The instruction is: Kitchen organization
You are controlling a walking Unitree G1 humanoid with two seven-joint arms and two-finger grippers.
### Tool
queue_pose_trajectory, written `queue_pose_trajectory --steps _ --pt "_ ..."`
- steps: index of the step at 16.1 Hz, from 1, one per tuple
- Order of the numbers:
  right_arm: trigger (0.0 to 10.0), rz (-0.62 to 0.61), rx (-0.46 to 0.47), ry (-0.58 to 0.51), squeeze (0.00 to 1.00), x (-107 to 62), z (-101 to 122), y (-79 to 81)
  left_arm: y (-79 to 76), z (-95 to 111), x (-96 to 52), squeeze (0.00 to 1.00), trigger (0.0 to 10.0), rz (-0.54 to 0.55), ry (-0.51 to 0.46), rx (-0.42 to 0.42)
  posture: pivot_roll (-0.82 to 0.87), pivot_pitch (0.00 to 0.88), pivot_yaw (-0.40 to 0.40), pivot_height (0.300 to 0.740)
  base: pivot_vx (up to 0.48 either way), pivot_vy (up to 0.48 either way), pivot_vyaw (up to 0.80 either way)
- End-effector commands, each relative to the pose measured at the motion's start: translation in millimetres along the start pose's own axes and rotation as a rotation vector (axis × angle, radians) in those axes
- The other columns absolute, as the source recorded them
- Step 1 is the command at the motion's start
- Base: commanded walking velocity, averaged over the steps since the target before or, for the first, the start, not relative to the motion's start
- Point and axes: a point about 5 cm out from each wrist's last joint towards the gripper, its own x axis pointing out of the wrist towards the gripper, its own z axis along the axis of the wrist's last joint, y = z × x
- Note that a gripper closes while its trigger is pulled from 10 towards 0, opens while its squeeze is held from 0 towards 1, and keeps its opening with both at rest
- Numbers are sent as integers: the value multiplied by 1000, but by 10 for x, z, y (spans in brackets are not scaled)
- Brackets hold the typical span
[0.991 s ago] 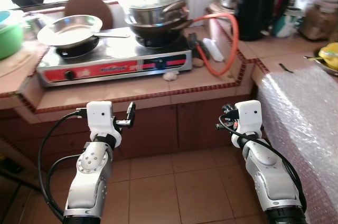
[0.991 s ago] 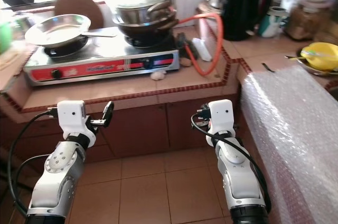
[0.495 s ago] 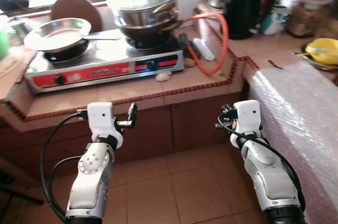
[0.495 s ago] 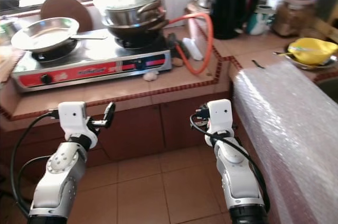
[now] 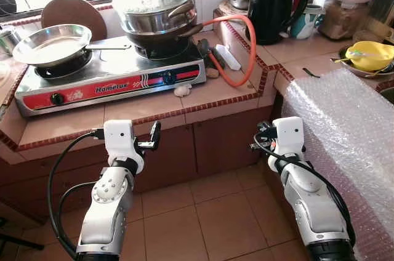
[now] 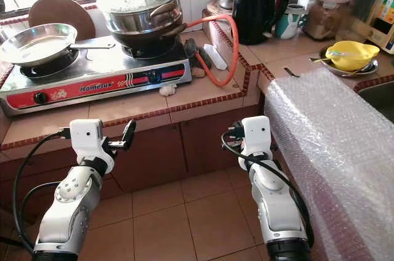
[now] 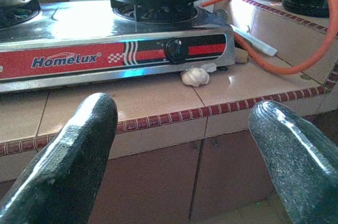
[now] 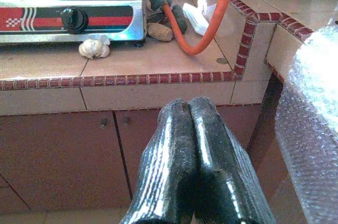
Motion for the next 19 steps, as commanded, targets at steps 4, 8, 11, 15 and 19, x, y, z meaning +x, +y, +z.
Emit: queue_pose_trajectory --steps 4,8,11,15,19 --pt "10000 6 13 -15 0 -13 36 31 23 -23 -23 0 10000 -5 15 17 -191 42 109 740 0 0 -781" --pt "10000 10 11 -41 0 -22 67 30 6 -17 -15 0 10000 -18 10 25 -196 39 112 740 0 0 -391" --pt "10000 0 17 -16 0 -26 30 24 -8 -20 -16 0 10000 -27 12 26 -198 34 116 740 0 0 -517" --pt "10000 0 19 -16 0 -21 32 28 -18 -17 -7 0 10000 -28 11 29 -199 31 116 740 0 0 -775" --pt "10000 -2 19 -14 0 -25 30 25 -15 -26 -17 0 10000 -24 13 32 -197 38 116 740 0 0 -775"
